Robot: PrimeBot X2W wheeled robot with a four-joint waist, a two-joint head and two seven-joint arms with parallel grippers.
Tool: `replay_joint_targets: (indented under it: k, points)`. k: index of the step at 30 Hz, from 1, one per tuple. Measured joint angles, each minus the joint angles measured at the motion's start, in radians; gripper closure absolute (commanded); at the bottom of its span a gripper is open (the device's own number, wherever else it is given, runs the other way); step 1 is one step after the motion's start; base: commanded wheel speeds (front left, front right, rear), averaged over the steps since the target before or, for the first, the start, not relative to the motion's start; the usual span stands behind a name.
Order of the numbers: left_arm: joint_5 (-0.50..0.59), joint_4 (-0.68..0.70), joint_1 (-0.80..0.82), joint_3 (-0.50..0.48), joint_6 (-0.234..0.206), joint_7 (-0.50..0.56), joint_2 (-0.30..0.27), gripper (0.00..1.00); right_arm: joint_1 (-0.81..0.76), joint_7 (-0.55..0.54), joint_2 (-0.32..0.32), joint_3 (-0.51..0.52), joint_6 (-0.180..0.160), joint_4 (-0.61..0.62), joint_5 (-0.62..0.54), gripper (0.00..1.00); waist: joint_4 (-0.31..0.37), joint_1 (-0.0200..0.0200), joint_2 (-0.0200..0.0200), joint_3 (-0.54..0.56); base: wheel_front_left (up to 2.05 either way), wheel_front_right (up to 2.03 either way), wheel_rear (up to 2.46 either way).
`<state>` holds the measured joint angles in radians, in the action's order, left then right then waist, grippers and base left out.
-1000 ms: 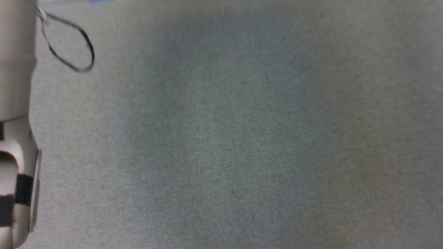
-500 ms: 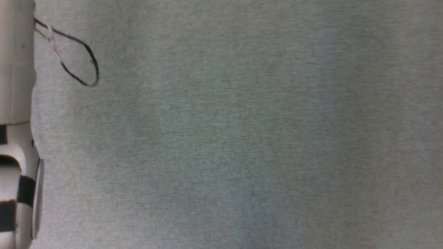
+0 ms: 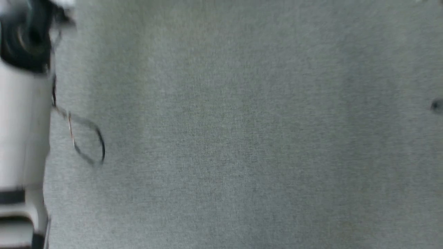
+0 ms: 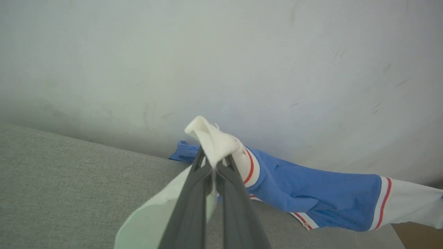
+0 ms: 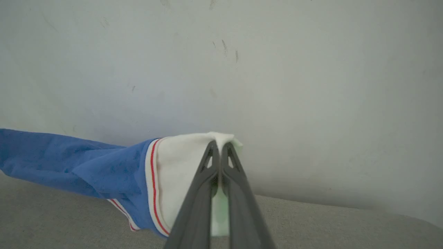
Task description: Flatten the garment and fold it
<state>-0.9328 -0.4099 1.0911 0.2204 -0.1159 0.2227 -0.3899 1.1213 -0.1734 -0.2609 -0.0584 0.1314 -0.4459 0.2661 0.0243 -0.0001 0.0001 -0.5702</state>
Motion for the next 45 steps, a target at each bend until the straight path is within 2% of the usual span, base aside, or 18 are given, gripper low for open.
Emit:
replay_joint_targets:
  k: [4, 7, 10, 18, 30, 38, 45]
  points:
    - [-0.001, 0.138, -0.168, 0.014, -0.01, 0.016, -0.033, 1.0, -0.191, -0.042, -0.007, 0.024, 0.0, 0.133, 0.068, 1.0, 0.007, -0.0001, 0.0, 0.07, 0.0, 0.0, 0.0]
    - [0.021, 0.271, -0.316, 0.035, -0.01, -0.013, -0.053, 1.0, -0.338, -0.074, -0.002, 0.044, 0.0, 0.237, 0.096, 1.0, 0.013, -0.0002, 0.0, 0.125, 0.0, 0.0, 0.0]
    - [0.064, 0.38, -0.462, 0.045, -0.043, -0.058, -0.073, 1.0, -0.473, -0.108, 0.017, 0.074, 0.0, 0.342, 0.107, 1.0, 0.018, -0.0002, 0.0, 0.181, 0.0, 0.0, 0.0]
    - [0.066, 0.563, -0.802, 0.071, -0.119, -0.088, -0.073, 1.0, -0.767, -0.179, 0.094, 0.155, 0.0, 0.562, 0.107, 1.0, 0.022, -0.0002, 0.0, 0.315, 0.0, 0.0, 0.0]
    - [0.025, 0.765, -1.2, 0.048, -0.194, -0.081, -0.136, 1.0, -1.135, -0.267, 0.197, 0.31, 0.0, 0.77, 0.146, 1.0, 0.013, 0.0, 0.0, 0.457, 0.0, 0.0, 0.0]
    - [-0.027, 0.834, -1.41, 0.033, -0.194, -0.079, -0.156, 1.0, -1.373, -0.342, 0.207, 0.342, 0.0, 0.851, 0.243, 1.0, 0.005, 0.0, 0.0, 0.516, 0.0, 0.0, 0.0]
    - [-0.043, 0.866, -1.479, 0.012, -0.198, -0.1, -0.166, 1.0, -1.456, -0.353, 0.207, 0.367, 0.0, 0.891, 0.273, 1.0, -0.001, 0.0, 0.0, 0.526, 0.0, 0.0, 0.0]
